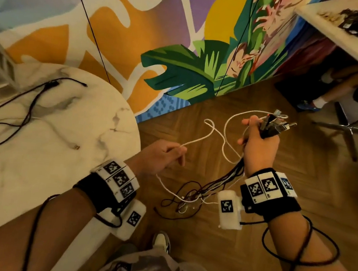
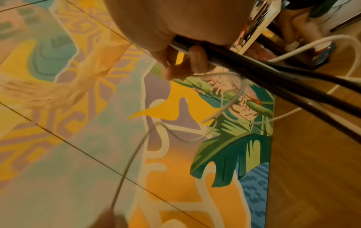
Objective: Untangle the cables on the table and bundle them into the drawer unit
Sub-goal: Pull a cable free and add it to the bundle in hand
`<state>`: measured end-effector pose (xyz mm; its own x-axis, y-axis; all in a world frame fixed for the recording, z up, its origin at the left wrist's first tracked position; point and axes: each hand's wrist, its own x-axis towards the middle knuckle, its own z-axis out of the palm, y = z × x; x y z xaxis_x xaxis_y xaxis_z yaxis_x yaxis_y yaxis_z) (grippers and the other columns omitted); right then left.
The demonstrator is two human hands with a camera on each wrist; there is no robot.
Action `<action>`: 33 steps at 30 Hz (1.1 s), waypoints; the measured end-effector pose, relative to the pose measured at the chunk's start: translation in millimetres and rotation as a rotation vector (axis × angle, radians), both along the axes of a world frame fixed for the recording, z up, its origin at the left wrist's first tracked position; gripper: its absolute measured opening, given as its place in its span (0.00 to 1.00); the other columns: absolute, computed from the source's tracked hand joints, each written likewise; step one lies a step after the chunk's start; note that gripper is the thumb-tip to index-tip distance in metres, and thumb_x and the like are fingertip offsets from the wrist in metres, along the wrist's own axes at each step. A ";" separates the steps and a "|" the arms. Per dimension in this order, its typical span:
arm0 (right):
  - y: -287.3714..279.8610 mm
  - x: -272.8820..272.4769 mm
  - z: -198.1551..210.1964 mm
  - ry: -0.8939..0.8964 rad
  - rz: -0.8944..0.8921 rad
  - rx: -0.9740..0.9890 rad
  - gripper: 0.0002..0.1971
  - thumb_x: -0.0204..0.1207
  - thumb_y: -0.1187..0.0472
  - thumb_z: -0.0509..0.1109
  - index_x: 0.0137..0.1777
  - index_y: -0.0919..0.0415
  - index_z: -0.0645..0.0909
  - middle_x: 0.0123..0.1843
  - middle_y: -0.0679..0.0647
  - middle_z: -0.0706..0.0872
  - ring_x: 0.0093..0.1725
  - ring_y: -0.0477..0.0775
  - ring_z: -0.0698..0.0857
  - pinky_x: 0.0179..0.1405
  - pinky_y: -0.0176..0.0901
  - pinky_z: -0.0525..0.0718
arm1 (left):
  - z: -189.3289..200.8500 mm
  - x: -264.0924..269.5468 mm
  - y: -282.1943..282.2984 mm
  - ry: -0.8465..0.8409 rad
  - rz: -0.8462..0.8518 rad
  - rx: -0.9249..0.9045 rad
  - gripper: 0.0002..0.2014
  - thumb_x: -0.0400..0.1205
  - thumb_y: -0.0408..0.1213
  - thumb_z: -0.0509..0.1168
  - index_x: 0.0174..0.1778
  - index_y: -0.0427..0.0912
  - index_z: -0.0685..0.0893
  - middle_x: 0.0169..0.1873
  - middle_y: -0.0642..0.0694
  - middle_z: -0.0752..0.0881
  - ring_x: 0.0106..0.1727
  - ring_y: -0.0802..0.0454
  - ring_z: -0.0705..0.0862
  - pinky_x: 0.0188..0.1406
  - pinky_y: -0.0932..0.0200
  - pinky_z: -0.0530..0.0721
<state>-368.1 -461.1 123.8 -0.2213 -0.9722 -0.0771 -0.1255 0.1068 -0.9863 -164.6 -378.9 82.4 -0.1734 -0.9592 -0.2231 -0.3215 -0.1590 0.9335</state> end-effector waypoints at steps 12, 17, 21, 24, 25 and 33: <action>-11.3 -11.1 -2.9 -0.024 -0.065 -0.077 0.13 0.83 0.54 0.63 0.38 0.52 0.83 0.36 0.47 0.84 0.23 0.42 0.74 0.22 0.32 0.73 | -80.3 37.6 33.0 -0.241 0.112 0.337 0.15 0.87 0.45 0.56 0.43 0.44 0.83 0.23 0.52 0.80 0.26 0.56 0.78 0.32 0.55 0.79; -4.2 1.0 -5.6 -0.030 0.017 -0.067 0.13 0.83 0.55 0.62 0.39 0.54 0.83 0.35 0.48 0.84 0.22 0.43 0.74 0.20 0.33 0.71 | -89.7 19.4 18.4 -0.725 -0.158 0.458 0.32 0.83 0.49 0.62 0.81 0.47 0.59 0.79 0.41 0.62 0.78 0.44 0.66 0.75 0.51 0.67; 2.8 14.1 -4.2 -0.069 0.073 -0.049 0.13 0.83 0.56 0.62 0.40 0.56 0.83 0.29 0.50 0.82 0.19 0.43 0.74 0.18 0.31 0.71 | -26.1 -44.6 -23.1 -0.417 -0.097 -0.049 0.35 0.78 0.46 0.69 0.79 0.48 0.62 0.78 0.48 0.65 0.77 0.51 0.65 0.72 0.56 0.65; 4.2 22.1 -1.1 -0.111 0.066 -0.035 0.13 0.83 0.57 0.63 0.41 0.59 0.84 0.32 0.51 0.84 0.19 0.41 0.78 0.22 0.30 0.76 | -6.4 -82.6 -46.6 -0.074 -0.207 0.211 0.17 0.80 0.37 0.67 0.64 0.38 0.77 0.68 0.36 0.78 0.62 0.44 0.80 0.67 0.48 0.77; 3.0 22.4 -0.3 -0.122 0.065 -0.032 0.13 0.83 0.57 0.63 0.41 0.60 0.84 0.32 0.51 0.84 0.19 0.41 0.78 0.21 0.30 0.76 | -5.4 -88.6 -52.3 -0.085 -0.249 0.218 0.13 0.81 0.36 0.65 0.60 0.36 0.79 0.61 0.35 0.82 0.56 0.43 0.83 0.64 0.46 0.79; -8.1 15.1 -7.2 -0.138 0.082 -0.011 0.14 0.84 0.54 0.62 0.41 0.55 0.85 0.36 0.49 0.86 0.21 0.46 0.75 0.18 0.35 0.69 | -9.1 -39.8 -39.6 -0.179 -0.228 -0.096 0.11 0.85 0.39 0.59 0.47 0.37 0.84 0.34 0.53 0.80 0.33 0.65 0.76 0.34 0.71 0.72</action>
<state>-353.0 -469.2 116.6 -0.1296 -0.9874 -0.0910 0.0038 0.0913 -0.9958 -204.4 -418.6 73.3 -0.3533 -0.9181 -0.1795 -0.4992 0.0227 0.8662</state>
